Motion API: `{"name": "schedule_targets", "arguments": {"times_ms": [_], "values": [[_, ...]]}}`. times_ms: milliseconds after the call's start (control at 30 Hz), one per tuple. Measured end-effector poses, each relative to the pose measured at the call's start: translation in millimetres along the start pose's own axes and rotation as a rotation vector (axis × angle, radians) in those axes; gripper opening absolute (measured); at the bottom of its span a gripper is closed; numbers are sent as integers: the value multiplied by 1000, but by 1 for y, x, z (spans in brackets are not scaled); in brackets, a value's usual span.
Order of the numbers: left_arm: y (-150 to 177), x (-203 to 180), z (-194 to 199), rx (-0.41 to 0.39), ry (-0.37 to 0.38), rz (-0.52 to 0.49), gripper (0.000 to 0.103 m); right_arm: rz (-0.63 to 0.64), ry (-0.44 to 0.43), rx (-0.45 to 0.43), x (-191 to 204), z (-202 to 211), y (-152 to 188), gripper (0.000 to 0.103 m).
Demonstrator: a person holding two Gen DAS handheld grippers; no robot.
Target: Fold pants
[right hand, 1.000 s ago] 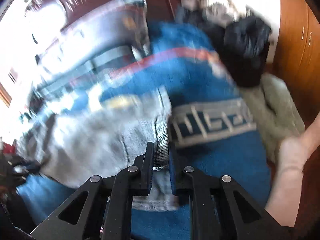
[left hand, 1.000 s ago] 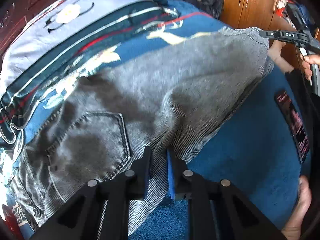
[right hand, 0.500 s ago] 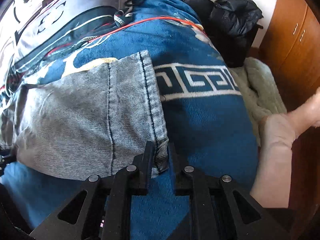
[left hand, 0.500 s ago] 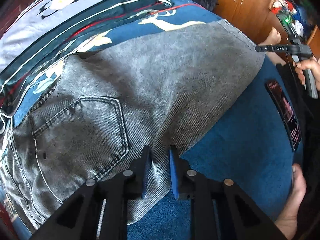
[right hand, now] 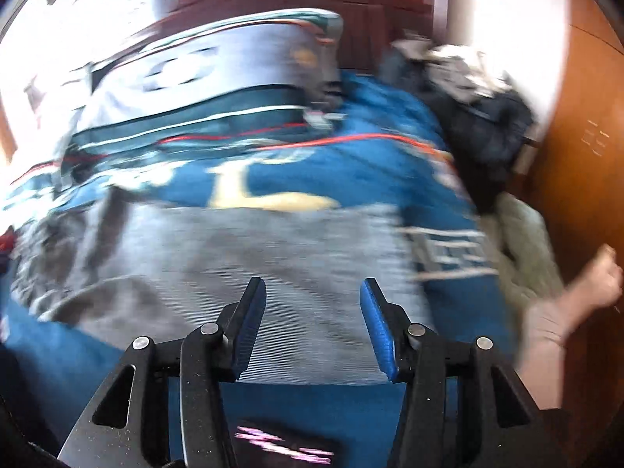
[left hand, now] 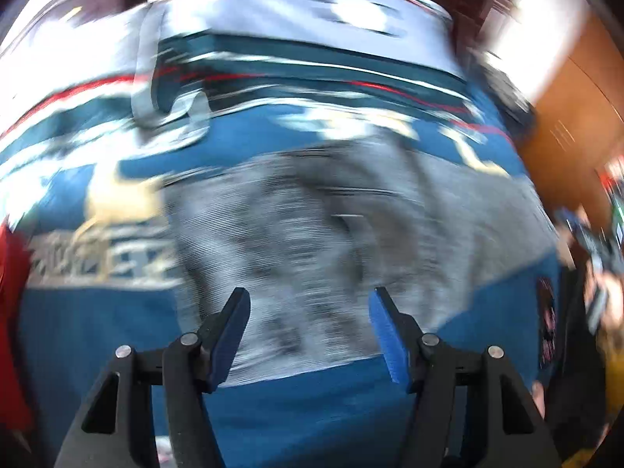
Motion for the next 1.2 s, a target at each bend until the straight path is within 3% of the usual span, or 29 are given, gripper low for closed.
{"name": "schedule_targets", "arguments": {"times_ms": [167,400,467,500,633,700,733,833,933,1033,1200], "values": [[-2,60,-11,-9,-31,167,66,2,-225,70,93,-41,-6,50],[-33,80,-49,-9,38,301,64,110,-429,158,213,-115,-57,61],[-43,79,-62,-1,71,317,45,129,-441,184,232,-135,-69,61],[-44,78,-69,13,74,318,18,139,-453,205,243,-150,-77,61],[-46,78,-88,27,54,299,12,192,-446,272,274,-196,-91,59],[-49,82,-89,8,57,310,12,226,-421,306,279,-208,-87,35],[-52,86,-88,-7,55,323,11,256,-387,323,282,-217,-85,13],[-64,102,-84,-55,52,370,11,329,-330,310,287,-226,-89,8],[-76,114,-87,-75,46,392,10,307,-308,245,283,-225,-107,7],[-76,111,-100,-50,19,360,10,299,-260,199,282,-232,-123,7],[-62,105,-122,-1,4,347,11,323,-234,210,287,-243,-116,8]]}}
Point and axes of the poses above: each gripper's, at about its wrist camera, not at the fingertips, and z roughly against the way its jaws point, x to its left, y to its underside, the point moved 10 cm from there along -z, roughly the way its jaws point, and after that the axes turned 8 degrees about -y, right-handed, at the moved point
